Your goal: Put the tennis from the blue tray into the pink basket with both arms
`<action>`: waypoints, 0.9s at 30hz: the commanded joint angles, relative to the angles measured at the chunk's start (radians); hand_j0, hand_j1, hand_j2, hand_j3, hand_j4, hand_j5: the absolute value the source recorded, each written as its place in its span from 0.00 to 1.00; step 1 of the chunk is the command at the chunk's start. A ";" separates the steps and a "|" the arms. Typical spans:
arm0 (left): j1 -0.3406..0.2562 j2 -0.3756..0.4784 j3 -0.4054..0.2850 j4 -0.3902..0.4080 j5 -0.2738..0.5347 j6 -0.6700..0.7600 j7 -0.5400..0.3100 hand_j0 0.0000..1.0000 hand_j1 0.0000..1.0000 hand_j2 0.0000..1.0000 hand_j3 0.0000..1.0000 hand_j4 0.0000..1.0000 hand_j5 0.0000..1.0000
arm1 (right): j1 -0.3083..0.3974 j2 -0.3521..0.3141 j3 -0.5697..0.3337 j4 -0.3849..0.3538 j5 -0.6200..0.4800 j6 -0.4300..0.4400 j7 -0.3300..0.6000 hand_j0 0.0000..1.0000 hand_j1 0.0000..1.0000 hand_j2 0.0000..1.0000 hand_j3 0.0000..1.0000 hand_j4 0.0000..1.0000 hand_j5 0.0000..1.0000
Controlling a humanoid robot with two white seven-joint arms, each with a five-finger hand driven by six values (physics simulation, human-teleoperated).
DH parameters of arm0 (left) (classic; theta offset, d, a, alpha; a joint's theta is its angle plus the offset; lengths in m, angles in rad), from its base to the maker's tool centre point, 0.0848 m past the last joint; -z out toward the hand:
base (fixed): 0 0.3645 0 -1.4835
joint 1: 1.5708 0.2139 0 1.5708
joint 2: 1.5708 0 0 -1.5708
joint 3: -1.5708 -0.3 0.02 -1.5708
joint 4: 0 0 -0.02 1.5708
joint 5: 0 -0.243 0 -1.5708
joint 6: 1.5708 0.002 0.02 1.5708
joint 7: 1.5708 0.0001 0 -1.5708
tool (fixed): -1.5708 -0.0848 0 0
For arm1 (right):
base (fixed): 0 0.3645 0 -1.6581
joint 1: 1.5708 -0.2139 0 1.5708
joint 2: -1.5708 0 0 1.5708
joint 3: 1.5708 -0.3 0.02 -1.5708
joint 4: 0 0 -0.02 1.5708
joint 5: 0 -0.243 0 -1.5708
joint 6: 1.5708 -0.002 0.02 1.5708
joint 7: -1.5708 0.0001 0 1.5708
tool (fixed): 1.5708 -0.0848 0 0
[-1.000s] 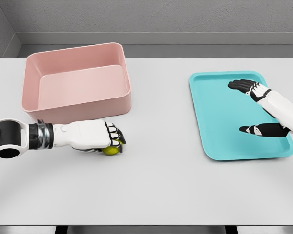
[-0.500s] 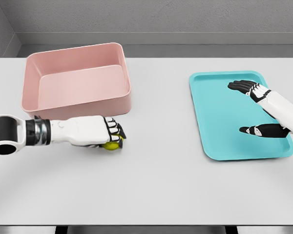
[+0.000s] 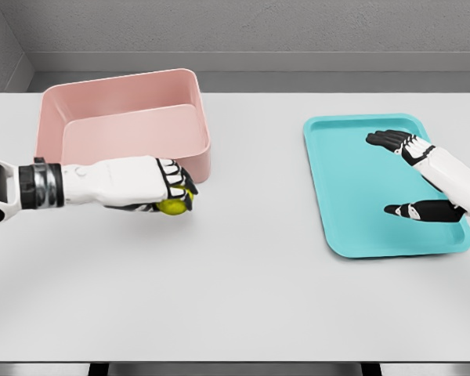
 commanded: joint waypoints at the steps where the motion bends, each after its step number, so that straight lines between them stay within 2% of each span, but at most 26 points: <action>1: -0.003 0.009 0.001 0.003 0.026 0.001 -0.001 0.49 0.49 0.49 0.49 0.49 0.49 | 0.002 -0.002 0.000 0.000 -0.009 0.003 -0.001 1.00 1.00 1.00 1.00 1.00 1.00; 17: -0.091 -0.001 0.001 0.086 0.077 0.001 -0.001 0.49 0.49 0.49 0.49 0.49 0.49 | 0.005 -0.002 -0.002 0.000 -0.012 0.003 -0.001 1.00 1.00 1.00 1.00 1.00 1.00; 27: -0.147 -0.021 0.001 0.201 0.097 0.001 -0.001 0.49 0.49 0.49 0.49 0.49 0.49 | 0.005 -0.002 -0.002 0.000 -0.014 0.003 -0.001 1.00 1.00 1.00 1.00 1.00 1.00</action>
